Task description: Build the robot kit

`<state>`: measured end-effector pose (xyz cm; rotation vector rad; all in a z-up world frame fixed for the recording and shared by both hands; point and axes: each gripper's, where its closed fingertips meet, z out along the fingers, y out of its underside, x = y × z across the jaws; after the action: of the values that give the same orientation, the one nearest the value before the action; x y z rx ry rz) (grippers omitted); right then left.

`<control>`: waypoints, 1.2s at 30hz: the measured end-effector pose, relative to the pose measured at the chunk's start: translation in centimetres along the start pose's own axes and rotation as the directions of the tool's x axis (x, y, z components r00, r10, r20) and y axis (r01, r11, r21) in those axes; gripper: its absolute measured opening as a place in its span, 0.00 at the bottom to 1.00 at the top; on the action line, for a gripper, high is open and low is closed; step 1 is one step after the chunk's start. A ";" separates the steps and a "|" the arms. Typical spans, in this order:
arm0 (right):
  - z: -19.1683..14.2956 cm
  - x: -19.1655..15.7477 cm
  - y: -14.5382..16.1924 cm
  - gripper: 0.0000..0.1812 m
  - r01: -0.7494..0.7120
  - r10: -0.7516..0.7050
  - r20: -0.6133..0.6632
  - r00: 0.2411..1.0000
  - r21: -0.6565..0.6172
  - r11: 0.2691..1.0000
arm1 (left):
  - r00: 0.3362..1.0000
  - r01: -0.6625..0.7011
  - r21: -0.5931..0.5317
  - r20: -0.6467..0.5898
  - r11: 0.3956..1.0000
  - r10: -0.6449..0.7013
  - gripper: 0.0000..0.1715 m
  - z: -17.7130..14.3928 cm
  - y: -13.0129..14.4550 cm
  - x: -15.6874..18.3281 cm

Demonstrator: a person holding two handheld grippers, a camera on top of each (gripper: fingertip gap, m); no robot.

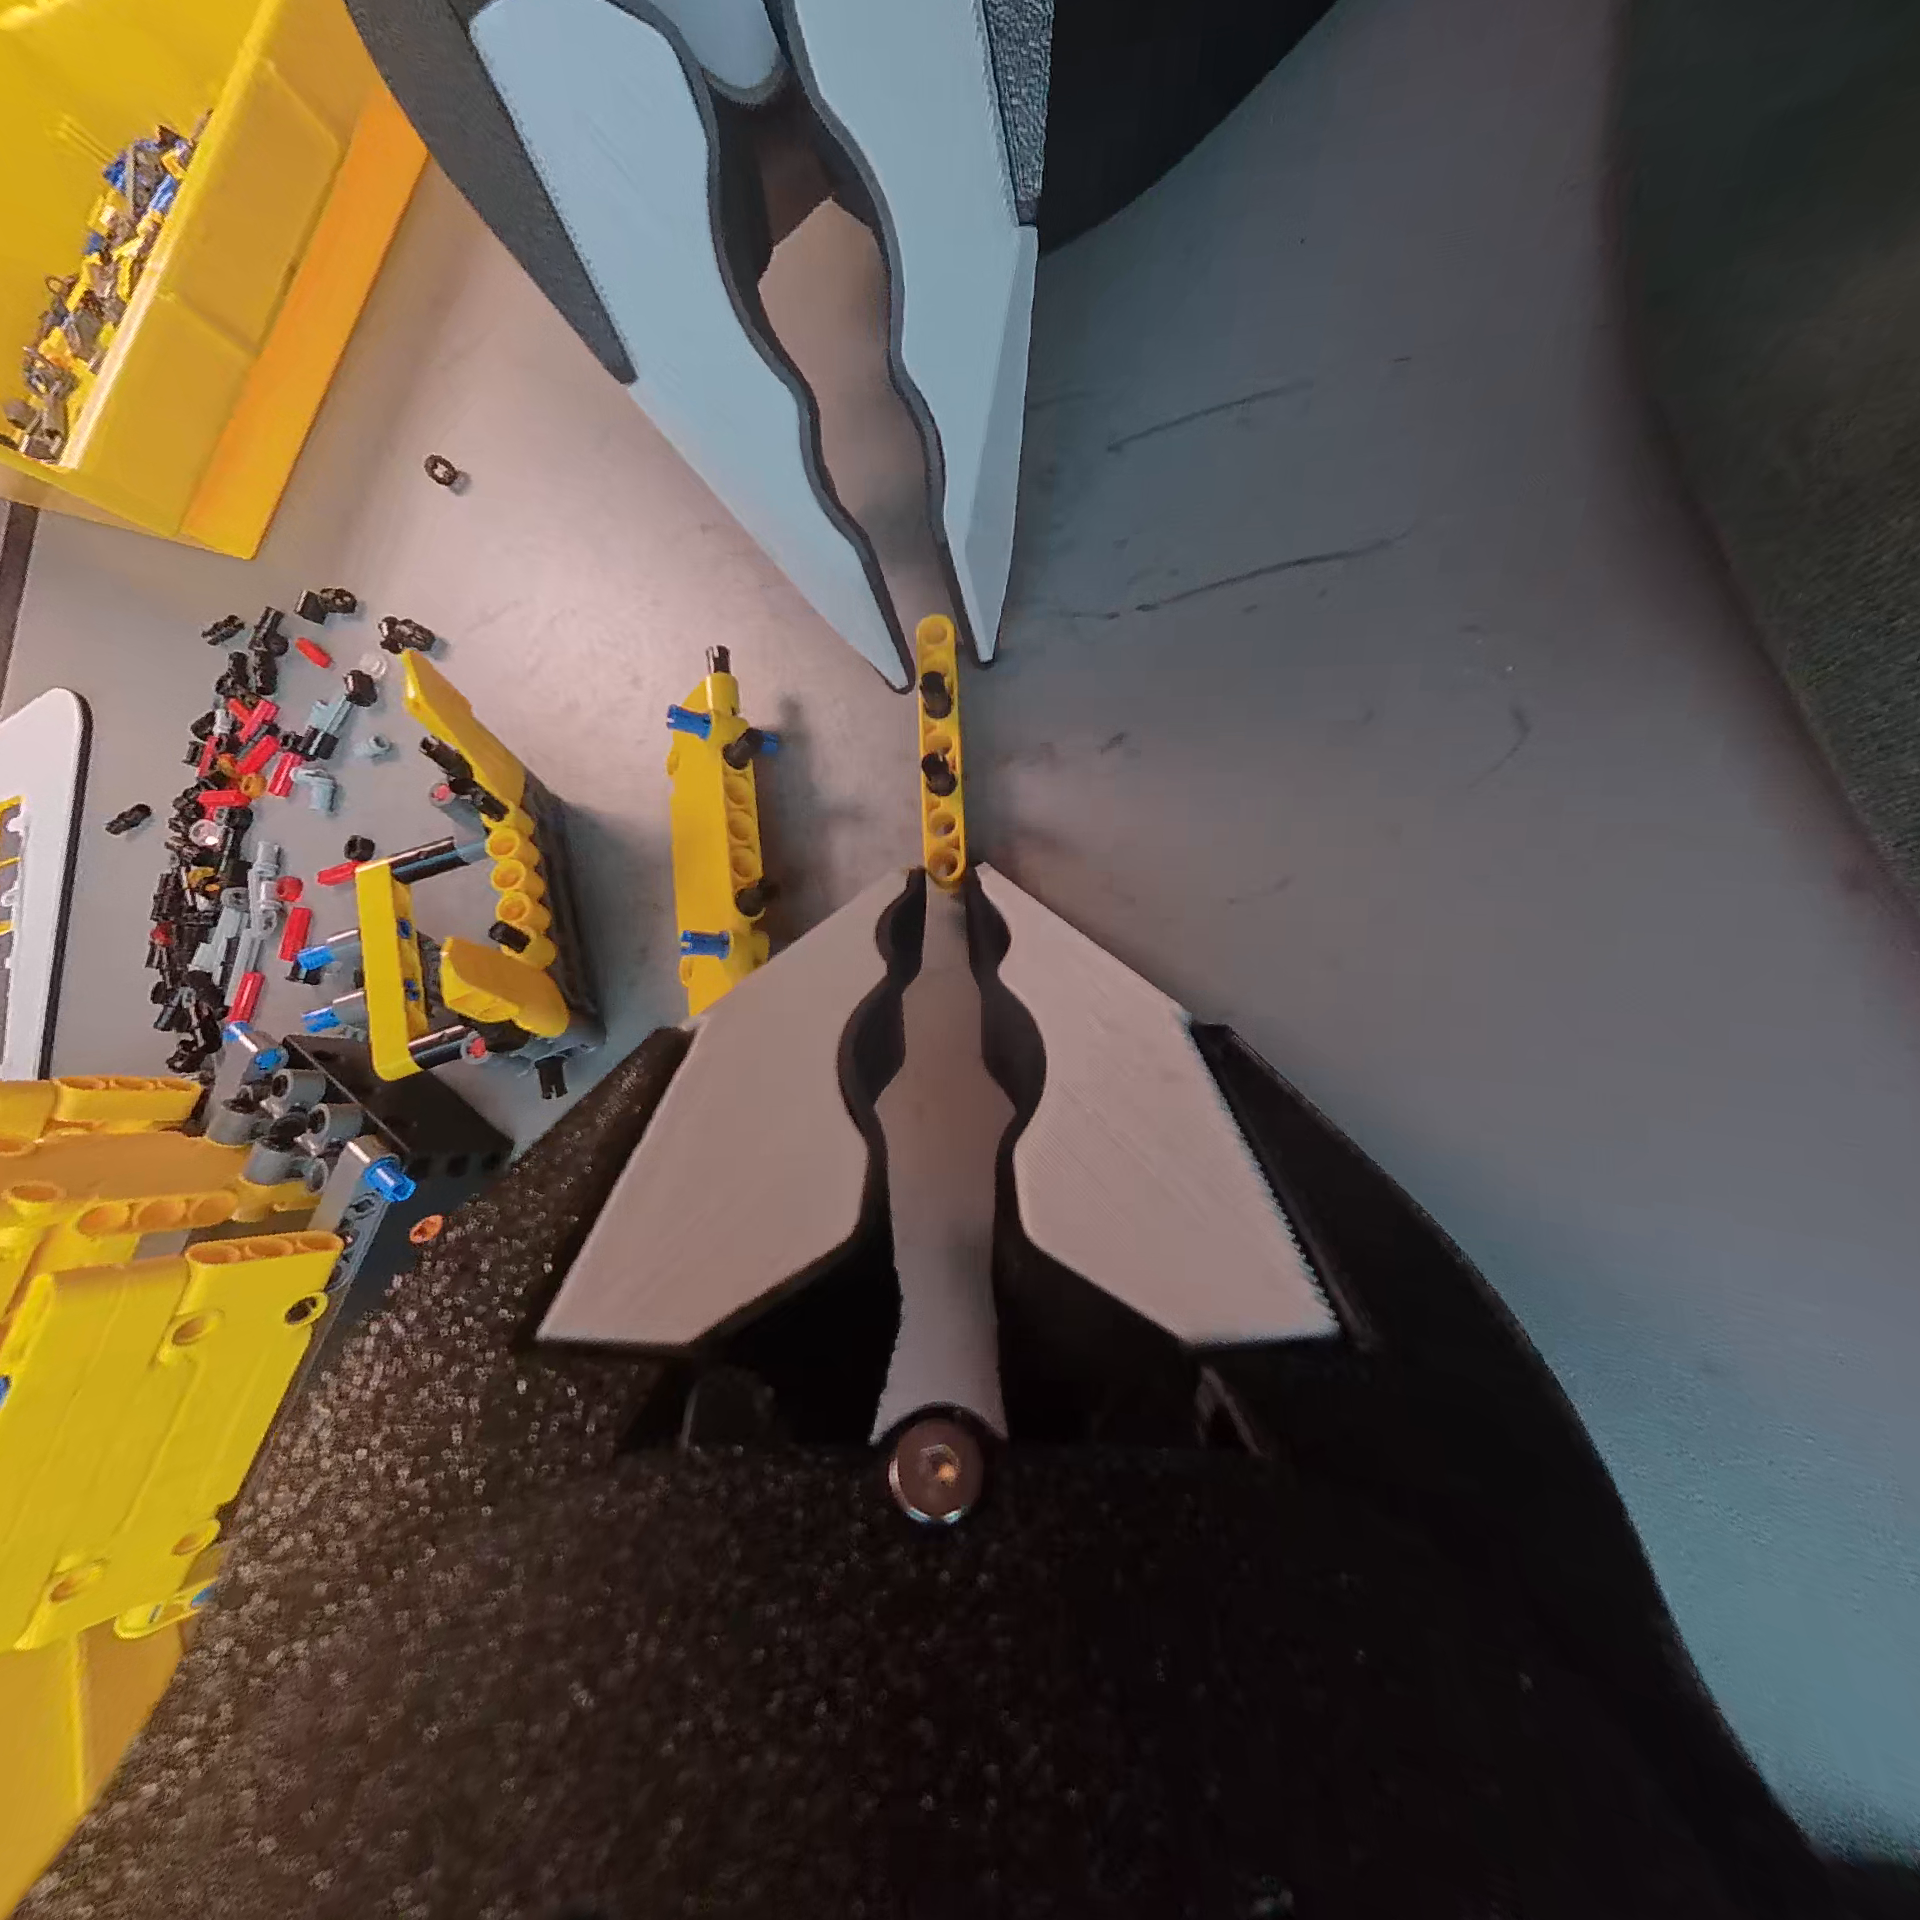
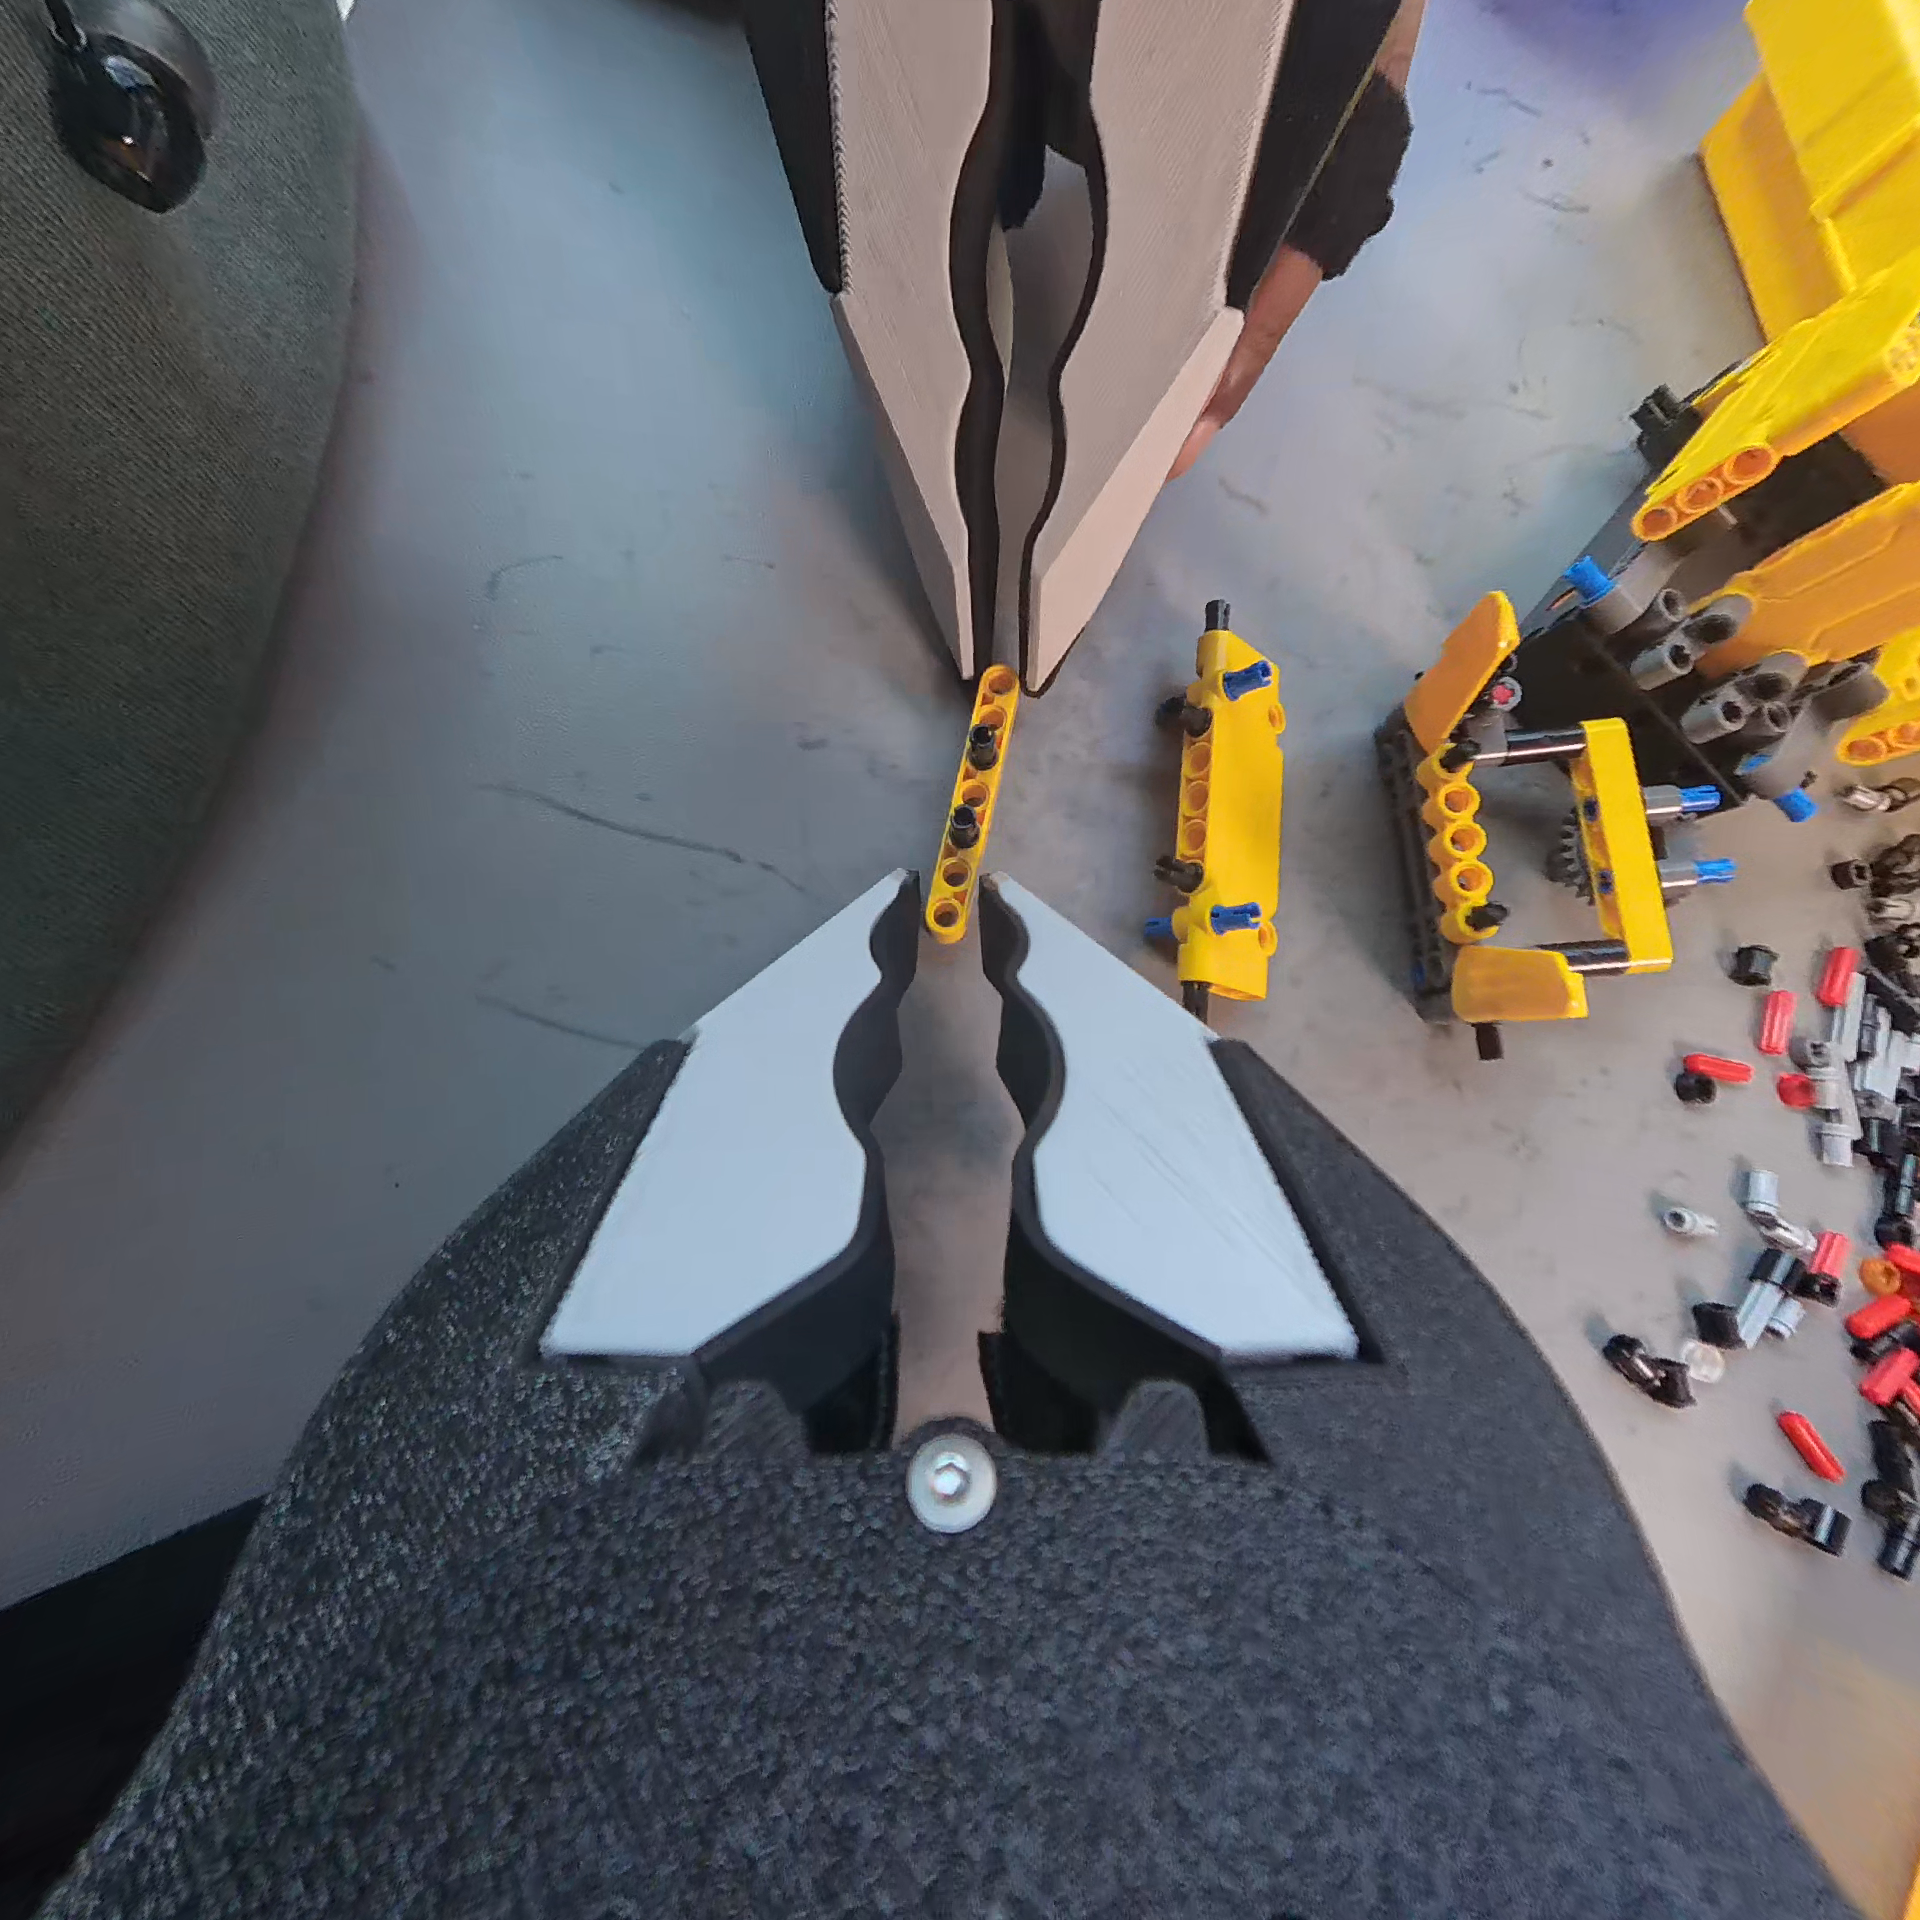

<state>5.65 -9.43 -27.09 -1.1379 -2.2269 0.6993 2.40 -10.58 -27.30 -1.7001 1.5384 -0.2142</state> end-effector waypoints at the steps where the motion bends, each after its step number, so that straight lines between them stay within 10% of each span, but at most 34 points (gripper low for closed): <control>1: 0.0 -0.1 0.0 0.05 0.002 -0.002 0.003 1.000 0.002 1.000 | 1.000 0.011 0.003 -0.006 1.000 -0.011 0.04 0.0 0.0 0.0; 36: 0.1 1.0 0.2 0.06 -0.042 0.043 -0.028 0.999 0.015 0.999 | 0.988 0.143 0.002 -0.060 0.990 -0.143 0.07 -0.4 0.5 -0.2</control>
<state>5.19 -8.53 -27.08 -1.1840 -2.1761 0.7116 1.77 -10.53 -27.27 -1.8159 1.4581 -0.3467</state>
